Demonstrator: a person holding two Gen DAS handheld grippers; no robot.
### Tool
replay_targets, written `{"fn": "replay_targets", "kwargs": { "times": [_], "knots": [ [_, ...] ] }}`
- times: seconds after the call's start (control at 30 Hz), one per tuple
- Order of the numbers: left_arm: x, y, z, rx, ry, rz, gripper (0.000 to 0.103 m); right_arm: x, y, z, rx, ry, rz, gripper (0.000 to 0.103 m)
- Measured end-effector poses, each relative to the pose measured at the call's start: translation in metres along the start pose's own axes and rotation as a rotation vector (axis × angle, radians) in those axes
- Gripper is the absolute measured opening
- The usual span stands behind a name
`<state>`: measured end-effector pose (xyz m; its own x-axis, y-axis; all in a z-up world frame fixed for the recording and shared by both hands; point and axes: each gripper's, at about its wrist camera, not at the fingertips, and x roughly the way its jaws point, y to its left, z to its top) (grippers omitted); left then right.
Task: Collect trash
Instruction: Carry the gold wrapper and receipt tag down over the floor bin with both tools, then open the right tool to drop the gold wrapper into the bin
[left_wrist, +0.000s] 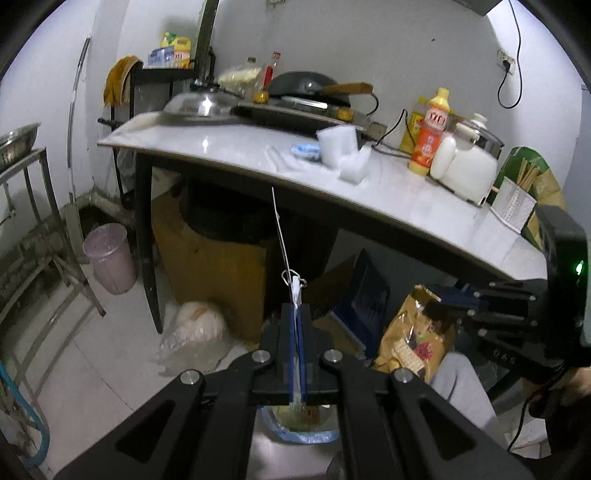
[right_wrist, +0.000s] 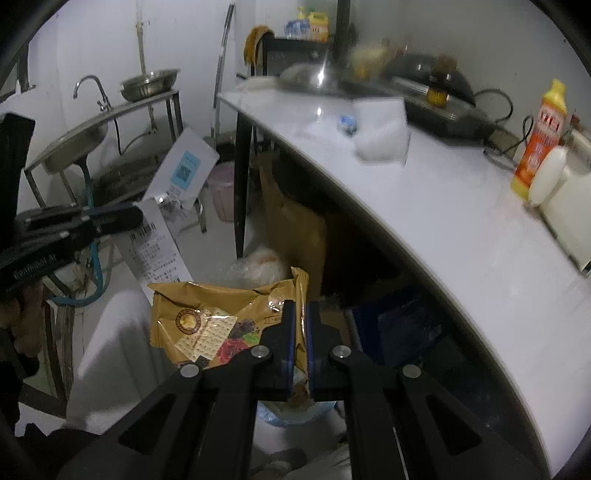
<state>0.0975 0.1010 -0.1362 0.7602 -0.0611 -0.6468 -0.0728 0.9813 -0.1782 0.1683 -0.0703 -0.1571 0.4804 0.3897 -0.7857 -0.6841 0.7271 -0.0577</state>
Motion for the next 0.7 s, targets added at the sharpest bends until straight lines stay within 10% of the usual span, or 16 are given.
{"fn": "replay_targets", "kwargs": {
  "times": [0.7],
  "knots": [
    [0.119, 0.016, -0.056, -0.037, 0.259, -0.016, 0.001, 0.155, -0.035, -0.073, 0.101, 0.305, 0.008, 0.005]
  ]
}}
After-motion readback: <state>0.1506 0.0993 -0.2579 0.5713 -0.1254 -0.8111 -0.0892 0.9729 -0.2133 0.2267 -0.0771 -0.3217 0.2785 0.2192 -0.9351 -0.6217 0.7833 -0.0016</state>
